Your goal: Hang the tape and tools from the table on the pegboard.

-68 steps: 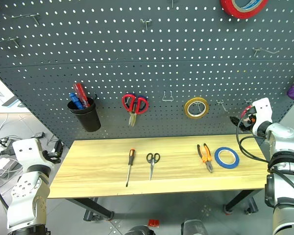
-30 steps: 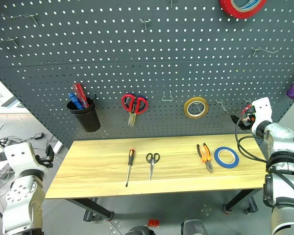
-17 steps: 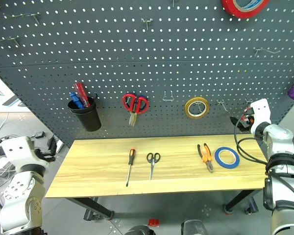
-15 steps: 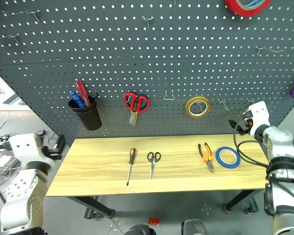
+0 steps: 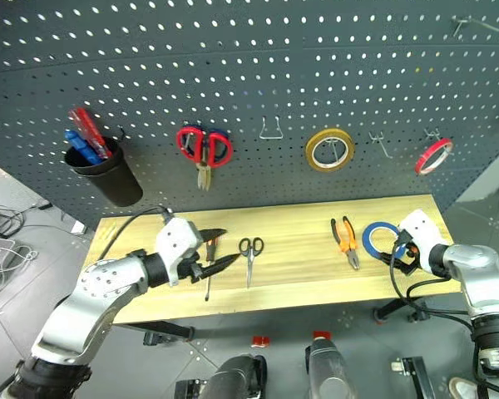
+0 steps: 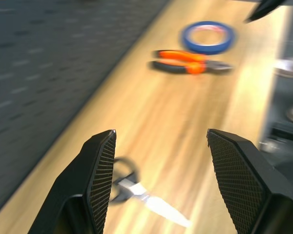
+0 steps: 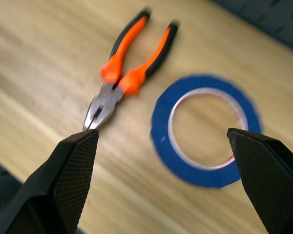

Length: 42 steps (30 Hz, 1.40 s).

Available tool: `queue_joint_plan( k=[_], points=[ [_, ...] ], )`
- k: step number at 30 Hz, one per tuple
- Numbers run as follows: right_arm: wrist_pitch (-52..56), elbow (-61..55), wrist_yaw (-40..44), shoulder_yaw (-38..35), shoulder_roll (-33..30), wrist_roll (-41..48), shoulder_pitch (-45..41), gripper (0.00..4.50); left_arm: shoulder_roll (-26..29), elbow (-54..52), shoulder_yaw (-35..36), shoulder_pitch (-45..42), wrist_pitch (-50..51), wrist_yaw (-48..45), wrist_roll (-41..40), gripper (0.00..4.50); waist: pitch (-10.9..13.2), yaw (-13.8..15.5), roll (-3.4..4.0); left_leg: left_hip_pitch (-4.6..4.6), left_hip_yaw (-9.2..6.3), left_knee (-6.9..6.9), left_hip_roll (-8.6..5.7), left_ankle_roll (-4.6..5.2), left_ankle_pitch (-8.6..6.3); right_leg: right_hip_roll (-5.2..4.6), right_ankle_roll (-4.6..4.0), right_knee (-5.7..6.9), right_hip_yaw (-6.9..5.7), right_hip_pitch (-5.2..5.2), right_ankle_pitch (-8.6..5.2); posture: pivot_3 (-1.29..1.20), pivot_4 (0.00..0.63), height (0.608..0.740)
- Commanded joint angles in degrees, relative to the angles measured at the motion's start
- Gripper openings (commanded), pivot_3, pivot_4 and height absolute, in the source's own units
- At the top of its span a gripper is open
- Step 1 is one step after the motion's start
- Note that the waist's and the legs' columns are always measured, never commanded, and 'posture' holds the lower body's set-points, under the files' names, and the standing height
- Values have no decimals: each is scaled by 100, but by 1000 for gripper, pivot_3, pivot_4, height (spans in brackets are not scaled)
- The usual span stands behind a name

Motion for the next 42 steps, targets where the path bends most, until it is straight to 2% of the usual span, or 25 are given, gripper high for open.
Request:
queue_joint_plan(
  k=[1, 6, 12, 16, 21, 24, 25, 27, 31, 35, 37, 39, 42],
  points=[
    [-167, 254, -39, 323, 94, -292, -387, 4500, -194, 452, -374, -485, -423, -271, 309, 3130, 65, -46, -11, -20, 1, 3, 0, 0, 1, 0, 3, 1, 0, -20, 2, -360, 331, 740],
    [-791, 1515, -188, 1026, 454, -967, -1150, 4500, -868, 1389, -1059, -1338, -993, -392, 893, 3130, 198, -84, -64, -62, 5, 20, -4, 1, 5, 0, 16, 0, -3, -52, 13, -362, 349, 740],
    [-970, 2908, -91, 1417, 631, -1397, -1982, 4500, -1189, 1703, -1331, -1578, -1346, -525, 1182, 3130, 277, -103, -70, -73, 26, 13, -4, -6, 8, -6, 16, 2, -1, -73, 14, -353, 349, 740],
    [-1037, 3828, 70, 1671, 713, -1717, -2597, 3595, -1317, 1788, -1376, -1625, -1414, -540, 1304, 3169, 304, -109, -80, -74, 35, 18, -4, -5, 7, -8, 18, -4, 1, -74, 15, -350, 342, 740],
    [-1380, 4499, 237, 1942, 801, -2076, -2976, 1842, -1404, 1814, -1350, -1597, -1461, -533, 1379, 3169, 305, -111, -82, -74, 33, 20, 5, -6, 8, -3, 19, -1, -8, -74, 15, -348, 323, 740],
    [-1742, 4540, 227, 2132, 853, -2293, -2920, 806, -1474, 1782, -1277, -1533, -1519, -462, 1353, 3169, 305, -122, -83, -73, 37, 27, 5, -7, 8, -3, 26, -1, -6, -73, 19, -352, 311, 740],
    [-1840, 4537, 209, 2154, 863, -2333, -2894, 658, -1492, 1785, -1263, -1525, -1549, -445, 1356, 3169, 305, -130, -83, -73, 36, 32, 5, -7, 8, -3, 29, -2, -7, -72, 21, -354, 310, 740],
    [-2075, 4472, 54, 2207, 841, -2456, -2786, 657, -1531, 1729, -1220, -1476, -1572, -466, 1263, 3169, 303, -152, -86, -73, 37, 37, 5, -7, 8, -3, 35, -2, -7, -71, 24, -355, 309, 740],
    [-2349, 3583, -338, 1889, 507, -2385, -2276, 657, -1634, 1570, -1102, -1358, -1706, -372, 1148, 3169, 301, -172, -89, -73, 35, 54, 12, -8, 8, 1, 40, 3, -10, -66, 27, -345, 301, 740],
    [-1976, 1646, -435, 1205, -16, -2059, -1332, 657, -1878, 1445, -865, -1330, -1703, -110, 1003, 3169, 302, -82, -78, -110, 27, 87, 9, -10, 7, 0, 41, 23, -15, -88, 28, -352, 297, 740],
    [-1723, -51, -457, 677, -254, -1826, -211, 657, -2019, 1298, -762, -1295, -1601, -41, 851, 3169, 297, -59, -70, -136, 36, 106, 3, -10, 7, -4, 45, 47, -8, -118, 30, -387, 289, 740],
    [-1425, -1384, -661, 231, -255, -1735, 681, 657, -2106, 1169, -708, -1280, -1539, -36, 719, 3169, 293, -45, -79, -157, 34, 111, -1, -10, 8, -9, 46, 78, -8, -151, 29, -395, 290, 740],
    [-1438, -2553, -1602, -206, 231, -1955, 1357, 657, -2237, 963, -541, -1368, -1418, 51, 510, 3169, 293, -108, -80, -154, 49, 109, 10, -15, 11, -3, 49, 85, -7, -158, 31, -411, 289, 740]
  ],
)
